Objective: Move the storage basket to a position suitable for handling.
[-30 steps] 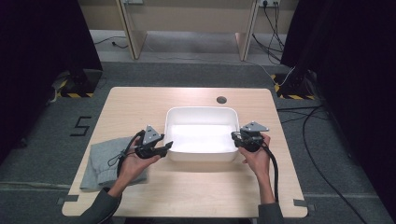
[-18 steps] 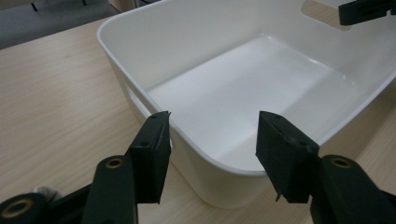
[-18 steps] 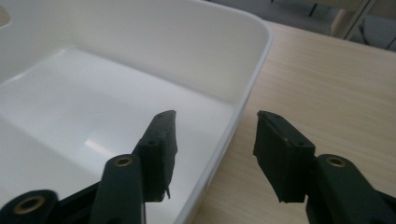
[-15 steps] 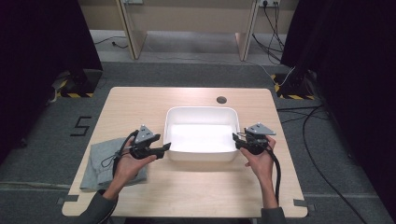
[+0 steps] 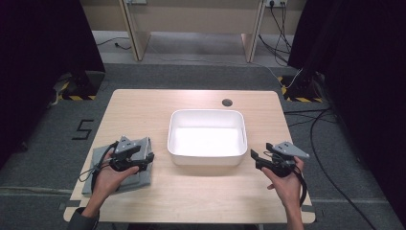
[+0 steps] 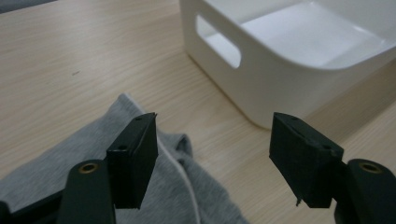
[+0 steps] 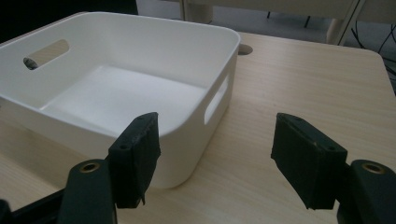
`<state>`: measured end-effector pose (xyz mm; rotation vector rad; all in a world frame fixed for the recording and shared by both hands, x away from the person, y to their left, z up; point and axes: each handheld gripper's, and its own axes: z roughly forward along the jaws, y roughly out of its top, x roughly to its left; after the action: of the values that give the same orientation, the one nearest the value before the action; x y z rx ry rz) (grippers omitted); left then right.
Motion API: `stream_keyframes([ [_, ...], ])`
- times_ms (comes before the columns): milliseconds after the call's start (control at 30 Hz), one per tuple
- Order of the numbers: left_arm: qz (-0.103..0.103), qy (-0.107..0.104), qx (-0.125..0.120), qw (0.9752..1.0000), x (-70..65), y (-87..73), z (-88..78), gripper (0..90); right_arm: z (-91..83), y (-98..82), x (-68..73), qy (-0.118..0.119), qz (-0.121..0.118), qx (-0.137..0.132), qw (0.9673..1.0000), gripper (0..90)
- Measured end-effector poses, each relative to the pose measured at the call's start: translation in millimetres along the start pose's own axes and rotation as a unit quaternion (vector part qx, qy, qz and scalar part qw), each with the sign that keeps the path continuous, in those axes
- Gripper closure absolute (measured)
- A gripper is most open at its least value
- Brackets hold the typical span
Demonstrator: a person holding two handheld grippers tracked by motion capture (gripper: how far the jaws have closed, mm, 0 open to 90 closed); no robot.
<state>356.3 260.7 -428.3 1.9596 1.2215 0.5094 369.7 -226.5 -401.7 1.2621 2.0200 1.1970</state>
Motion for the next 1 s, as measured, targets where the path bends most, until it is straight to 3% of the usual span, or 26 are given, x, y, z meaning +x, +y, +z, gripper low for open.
stream_keyframes([
  [133, 0.010, 0.018, 0.024, 0.9995, -1.2, -12.0, 2.2, 28.4, -14.5, -9.6, -0.4, -0.013, 0.002, 0.003, 0.9999, 32.5],
  [233, 0.013, 0.018, 0.038, 0.9990, -4.4, -20.5, 7.2, 28.8, -21.1, -17.3, -0.4, -0.019, -0.005, 0.005, 0.9998, 32.5],
  [333, 0.027, 0.030, 0.067, 0.9969, -6.6, -31.5, 19.3, 29.1, -23.4, -24.3, 0.8, -0.016, -0.001, 0.011, 0.9998, 32.5],
  [400, 0.021, 0.021, 0.077, 0.9966, -6.5, -41.6, 29.4, 32.5, -23.2, -28.8, 1.2, -0.015, -0.001, 0.017, 0.9997, 32.5],
  [467, 0.027, 0.031, 0.065, 0.9970, -9.7, -49.5, 35.0, 35.8, -21.9, -33.3, 2.0, -0.013, -0.002, 0.023, 0.9996, 32.7],
  [533, 0.047, 0.039, 0.073, 0.9955, -14.8, -48.7, 33.3, 39.4, -21.1, -36.3, 3.3, -0.011, -0.007, 0.028, 0.9995, 32.8],
  [633, 0.040, 0.038, 0.070, 0.9960, -17.6, -50.7, 31.8, 46.4, -21.2, -39.5, 7.2, -0.010, -0.014, 0.032, 0.9993, 32.9],
  [800, 0.045, 0.027, 0.068, 0.9963, -26.3, -57.7, 23.6, 47.5, -24.1, -43.1, 14.8, -0.013, -0.029, 0.033, 0.9989, 33.1],
  [1000, 0.056, 0.023, 0.066, 0.9960, -36.9, -63.5, 15.8, 49.4, -20.3, -54.5, 18.2, -0.004, -0.026, 0.046, 0.9986, 33.8],
])
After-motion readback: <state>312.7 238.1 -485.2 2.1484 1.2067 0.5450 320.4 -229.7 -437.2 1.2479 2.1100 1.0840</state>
